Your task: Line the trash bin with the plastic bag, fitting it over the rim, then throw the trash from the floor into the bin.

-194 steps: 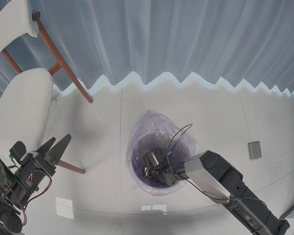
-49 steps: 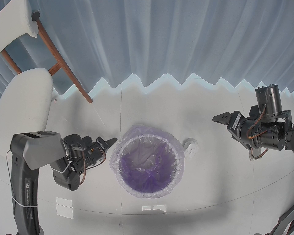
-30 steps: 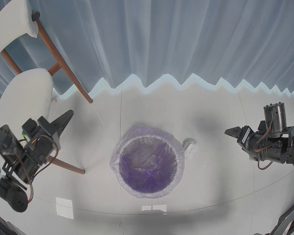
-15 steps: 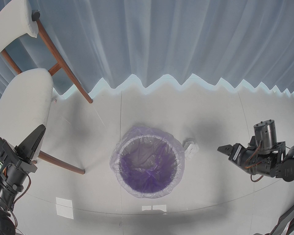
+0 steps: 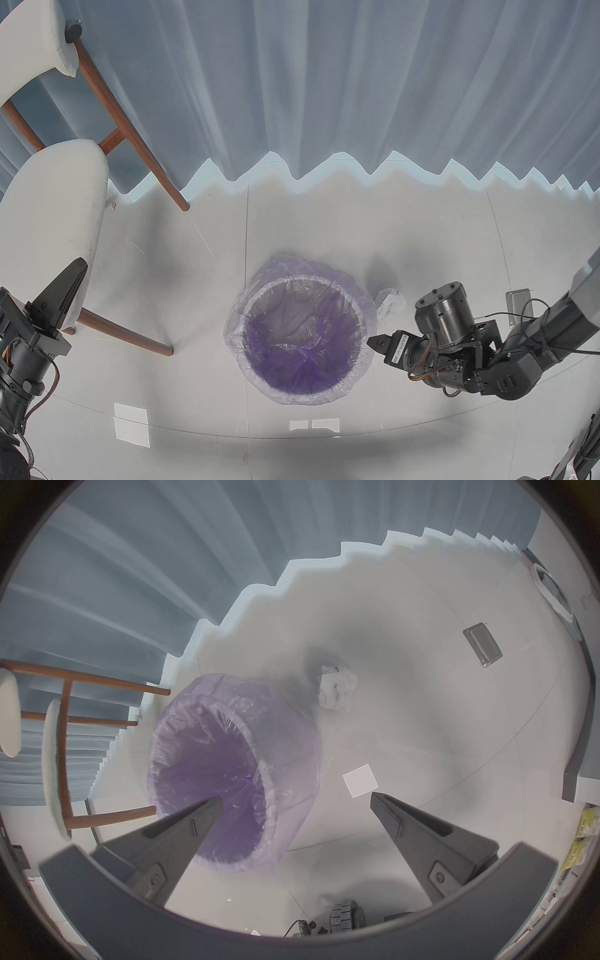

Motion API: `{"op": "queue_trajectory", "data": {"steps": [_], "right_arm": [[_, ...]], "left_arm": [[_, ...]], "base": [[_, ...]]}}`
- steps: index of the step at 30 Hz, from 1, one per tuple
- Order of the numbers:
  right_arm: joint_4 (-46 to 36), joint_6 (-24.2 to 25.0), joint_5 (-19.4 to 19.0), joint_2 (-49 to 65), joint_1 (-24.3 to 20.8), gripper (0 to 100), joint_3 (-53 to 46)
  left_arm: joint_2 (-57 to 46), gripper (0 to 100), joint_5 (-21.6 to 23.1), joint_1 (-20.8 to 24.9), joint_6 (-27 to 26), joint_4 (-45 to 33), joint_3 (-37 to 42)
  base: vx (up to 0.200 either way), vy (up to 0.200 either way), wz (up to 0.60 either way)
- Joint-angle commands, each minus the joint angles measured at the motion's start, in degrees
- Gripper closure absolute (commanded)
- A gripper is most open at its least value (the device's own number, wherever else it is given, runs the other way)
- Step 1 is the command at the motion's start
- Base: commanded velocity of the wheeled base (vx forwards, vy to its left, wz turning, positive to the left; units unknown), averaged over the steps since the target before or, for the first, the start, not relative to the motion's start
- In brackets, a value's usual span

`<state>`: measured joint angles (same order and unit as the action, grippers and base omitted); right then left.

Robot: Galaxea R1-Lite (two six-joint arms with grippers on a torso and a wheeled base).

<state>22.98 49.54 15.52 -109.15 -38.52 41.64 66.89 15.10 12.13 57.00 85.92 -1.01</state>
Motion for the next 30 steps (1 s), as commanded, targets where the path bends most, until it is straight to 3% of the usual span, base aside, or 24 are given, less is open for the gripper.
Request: {"op": "queue_trajectory", "data": {"steps": [1,5,8,12,23,30], "right_arm": [[-0.13,0.47,1.0,-8.53,-1.38,0,5.91],[-0.22,1.79,1.18,-12.4,-3.49,0,7.84],[-0.48,7.85,1.53,-14.86,-4.54,0,10.3],[-1.97,11.63,1.62,-15.47,-5.42,0,11.27],[-13.75,33.34,1.53,-22.33,-7.8,0,27.7],[-21.66,40.02,0.74,-23.56,-7.44,0,33.24]], "left_arm": [[0.17,100,-0.25,-0.35,0.04,-0.05,1.01],[0.17,100,-0.25,-0.88,0.04,-0.05,1.01],[0.26,100,-0.25,-0.88,0.04,-0.14,1.01],[0.17,100,-0.43,-0.88,0.04,-1.02,1.01],[0.26,100,-0.34,-2.37,-0.05,-3.3,1.01],[0.35,100,-0.34,-2.46,-0.05,-3.3,1.01]], "base": [[0.0,0.0,0.0],[0.0,0.0,0.0],[0.0,0.0,0.0],[0.0,0.0,0.0],[0.0,0.0,0.0],[0.0,0.0,0.0]]}}
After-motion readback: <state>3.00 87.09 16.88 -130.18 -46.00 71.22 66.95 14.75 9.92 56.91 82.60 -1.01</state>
